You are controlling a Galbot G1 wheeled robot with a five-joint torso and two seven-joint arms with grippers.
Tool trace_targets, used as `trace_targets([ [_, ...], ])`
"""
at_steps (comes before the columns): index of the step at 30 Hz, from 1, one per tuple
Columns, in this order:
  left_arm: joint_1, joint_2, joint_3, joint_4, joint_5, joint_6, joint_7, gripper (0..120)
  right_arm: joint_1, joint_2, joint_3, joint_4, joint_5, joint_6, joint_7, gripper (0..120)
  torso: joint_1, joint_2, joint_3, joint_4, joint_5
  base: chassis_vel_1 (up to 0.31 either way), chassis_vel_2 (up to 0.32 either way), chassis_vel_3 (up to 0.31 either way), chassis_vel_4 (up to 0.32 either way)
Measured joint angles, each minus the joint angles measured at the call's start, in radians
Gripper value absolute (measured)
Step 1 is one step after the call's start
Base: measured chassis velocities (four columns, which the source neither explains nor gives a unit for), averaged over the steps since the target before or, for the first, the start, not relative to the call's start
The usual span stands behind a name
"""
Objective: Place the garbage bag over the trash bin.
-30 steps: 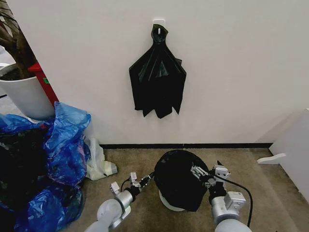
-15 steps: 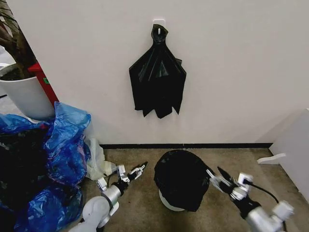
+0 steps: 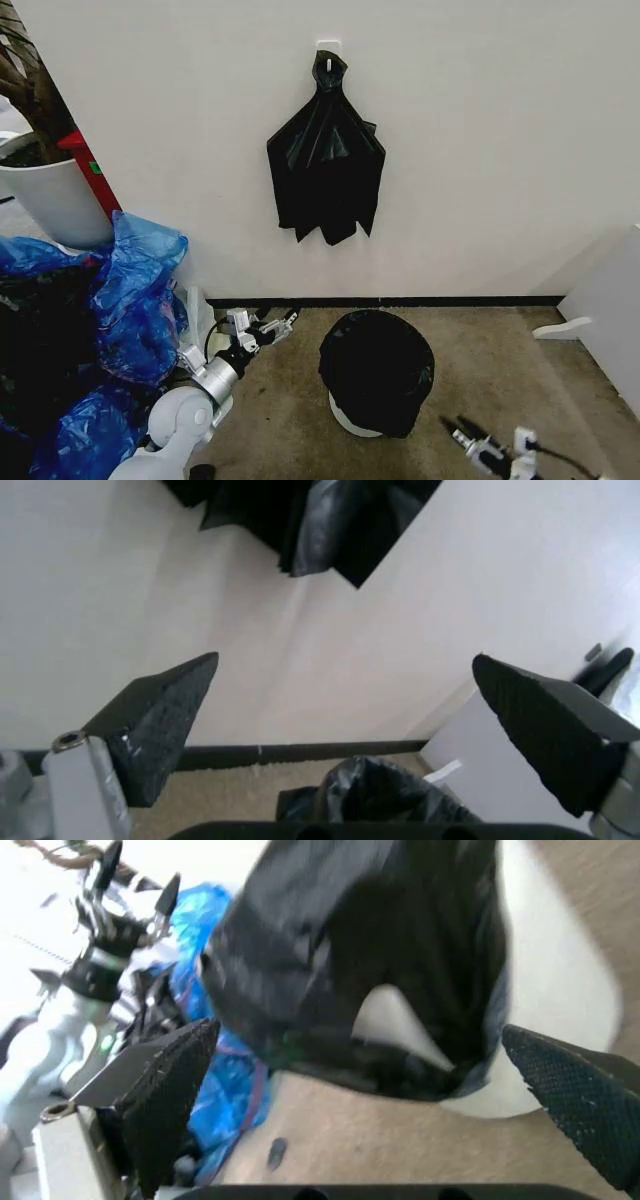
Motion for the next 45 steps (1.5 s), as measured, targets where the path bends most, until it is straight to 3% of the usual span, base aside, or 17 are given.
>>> trace_targets([
  [13, 0.001, 0.004, 0.011, -0.041, 0.013, -0.002, -0.006, 100, 0.098, 0.043, -0.079, -0.140, 0.026, 0.013, -0.029, 100, 0.000, 0.000, 0.000, -0.0001, 0.0000, 0.000, 0.000, 0.000, 0.000],
  [29, -0.010, 0.000, 0.031, -0.032, 0.014, -0.002, -0.022, 100, 0.118, 0.068, -0.104, -0.127, 0.059, 0.021, 0.001, 95, 0.000, 0.000, 0.000, -0.0001, 0.0000, 0.000, 0.000, 0.000, 0.000],
  [45, -0.015, 0.001, 0.042, -0.028, 0.014, -0.004, -0.031, 100, 0.130, 0.083, -0.123, -0.112, 0.051, 0.034, 0.049, 40, 0.000, 0.000, 0.000, -0.0001, 0.0000, 0.000, 0.000, 0.000, 0.000],
])
